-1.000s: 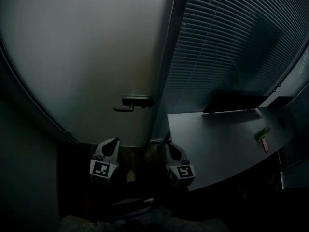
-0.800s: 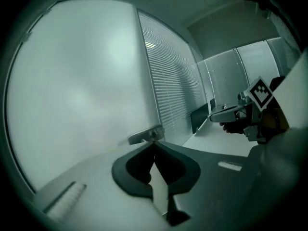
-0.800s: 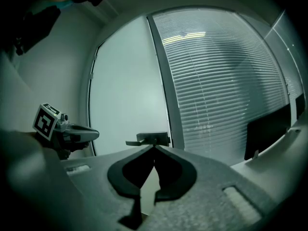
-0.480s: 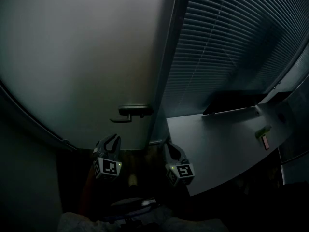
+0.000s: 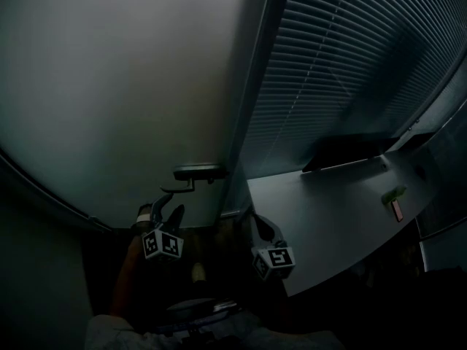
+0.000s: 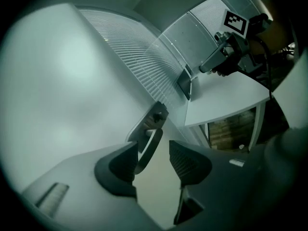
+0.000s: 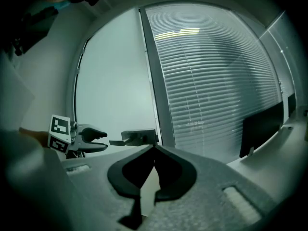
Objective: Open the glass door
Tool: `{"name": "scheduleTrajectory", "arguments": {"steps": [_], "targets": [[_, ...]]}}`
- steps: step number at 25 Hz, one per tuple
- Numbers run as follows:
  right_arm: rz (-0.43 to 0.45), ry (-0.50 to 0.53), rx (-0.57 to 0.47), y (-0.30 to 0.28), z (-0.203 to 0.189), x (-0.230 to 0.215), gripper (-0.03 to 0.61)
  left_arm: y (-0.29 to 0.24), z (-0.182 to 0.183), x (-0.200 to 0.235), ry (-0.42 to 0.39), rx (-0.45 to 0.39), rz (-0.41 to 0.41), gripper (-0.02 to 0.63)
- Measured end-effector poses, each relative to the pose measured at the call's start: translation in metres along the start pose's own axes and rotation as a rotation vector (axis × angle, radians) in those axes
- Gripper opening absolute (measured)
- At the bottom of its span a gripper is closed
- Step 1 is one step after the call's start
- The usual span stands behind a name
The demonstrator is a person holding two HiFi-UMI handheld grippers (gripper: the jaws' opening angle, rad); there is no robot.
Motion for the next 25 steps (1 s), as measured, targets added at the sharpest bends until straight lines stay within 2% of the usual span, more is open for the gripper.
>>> {"name": "scheduleTrajectory", "arguments": {"steps": [3, 12, 16, 21, 25], "targets": [[-0.007, -0.009, 0.006, -0.004, -0.001, -0.001, 0.003, -0.012, -0.002, 0.001, -0.079, 0.016, -0.002, 0.236], [-0.049, -0.018, 0.017, -0.018, -0.005, -0.005, 0.003, -0.045, -0.007, 0.003, -0.255, 0.053, -0.039, 0.242], [-0.058, -0.043, 0.020, -0.027, -0.008, -0.005, 0.003, -0.058, -0.008, 0.002, -0.307, 0.056, -0.060, 0.217], [-0.064, -0.064, 0.003, -0.035, -0.007, -0.005, 0.003, -0.069, -0.010, -0.002, -0.410, 0.075, -0.104, 0.183], [-0.076, -0.077, 0.004, -0.043, -0.007, -0.008, 0.003, -0.081, -0.010, -0.004, -0.450, 0.092, -0.123, 0.156]]}}
Point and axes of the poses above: the fingertips, and each gripper's own axes: y backward along the fingers, x to its left, z out of its top, the point moved 2 cm from there along y, backward along the fingers, and after that the axes turned 13 degrees about x, right-handed, at the moved point
